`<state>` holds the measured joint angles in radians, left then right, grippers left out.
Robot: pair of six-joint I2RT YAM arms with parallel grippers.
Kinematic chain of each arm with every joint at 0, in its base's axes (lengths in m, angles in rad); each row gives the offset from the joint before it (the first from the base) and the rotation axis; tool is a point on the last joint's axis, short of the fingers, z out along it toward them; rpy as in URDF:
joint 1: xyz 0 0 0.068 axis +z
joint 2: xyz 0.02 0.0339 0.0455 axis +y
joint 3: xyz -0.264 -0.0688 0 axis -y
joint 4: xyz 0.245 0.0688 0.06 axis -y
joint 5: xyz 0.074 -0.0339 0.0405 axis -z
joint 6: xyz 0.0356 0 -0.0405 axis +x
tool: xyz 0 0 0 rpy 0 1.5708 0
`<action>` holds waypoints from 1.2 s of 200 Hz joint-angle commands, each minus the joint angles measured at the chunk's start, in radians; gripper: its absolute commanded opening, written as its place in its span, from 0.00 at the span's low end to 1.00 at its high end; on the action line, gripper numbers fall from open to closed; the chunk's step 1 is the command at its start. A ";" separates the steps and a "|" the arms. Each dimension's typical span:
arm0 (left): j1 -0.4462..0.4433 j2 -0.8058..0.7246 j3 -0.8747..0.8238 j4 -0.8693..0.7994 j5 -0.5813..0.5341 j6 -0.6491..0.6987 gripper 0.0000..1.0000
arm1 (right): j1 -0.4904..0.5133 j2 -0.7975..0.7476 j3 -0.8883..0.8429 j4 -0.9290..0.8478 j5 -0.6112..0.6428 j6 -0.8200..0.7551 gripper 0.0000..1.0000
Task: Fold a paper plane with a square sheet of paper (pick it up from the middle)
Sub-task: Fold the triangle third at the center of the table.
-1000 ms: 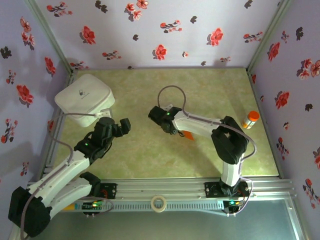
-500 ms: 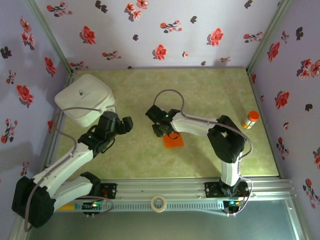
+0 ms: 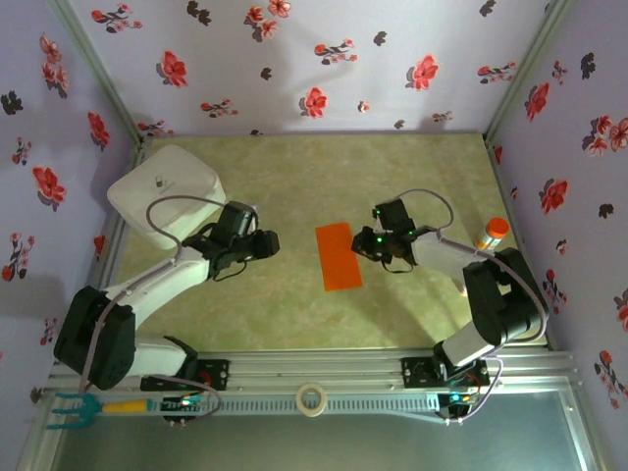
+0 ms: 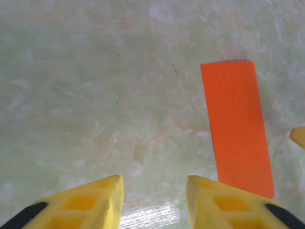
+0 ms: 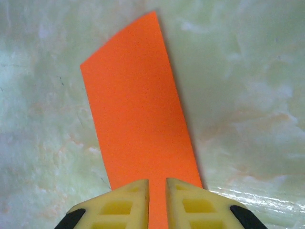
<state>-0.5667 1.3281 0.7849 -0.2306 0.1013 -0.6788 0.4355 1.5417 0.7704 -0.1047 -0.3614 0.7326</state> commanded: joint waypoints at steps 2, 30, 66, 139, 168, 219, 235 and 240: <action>-0.012 0.037 0.023 0.041 0.073 -0.029 0.36 | -0.006 0.014 -0.008 0.093 -0.121 0.044 0.16; -0.035 0.113 0.080 0.031 0.121 -0.035 0.37 | -0.006 0.060 -0.018 0.138 -0.149 0.071 0.15; -0.074 0.190 0.140 0.020 0.132 -0.046 0.40 | -0.006 0.119 -0.002 0.162 -0.198 0.077 0.11; -0.094 0.293 0.191 0.042 0.189 -0.104 0.43 | -0.010 0.180 0.012 0.179 -0.254 0.059 0.10; -0.094 0.317 0.191 0.074 0.218 -0.123 0.43 | -0.025 0.182 0.008 0.163 -0.249 0.057 0.10; -0.101 0.362 0.210 0.083 0.252 -0.120 0.43 | -0.070 0.136 0.003 0.104 -0.239 0.018 0.10; -0.105 0.384 0.224 0.083 0.264 -0.121 0.43 | -0.072 0.148 -0.003 0.084 -0.221 0.008 0.10; -0.106 0.392 0.228 0.083 0.268 -0.120 0.43 | -0.073 0.153 -0.006 0.082 -0.218 0.006 0.10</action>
<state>-0.6594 1.6806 0.9707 -0.1638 0.3279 -0.7879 0.3698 1.7035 0.7650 0.0315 -0.5873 0.7746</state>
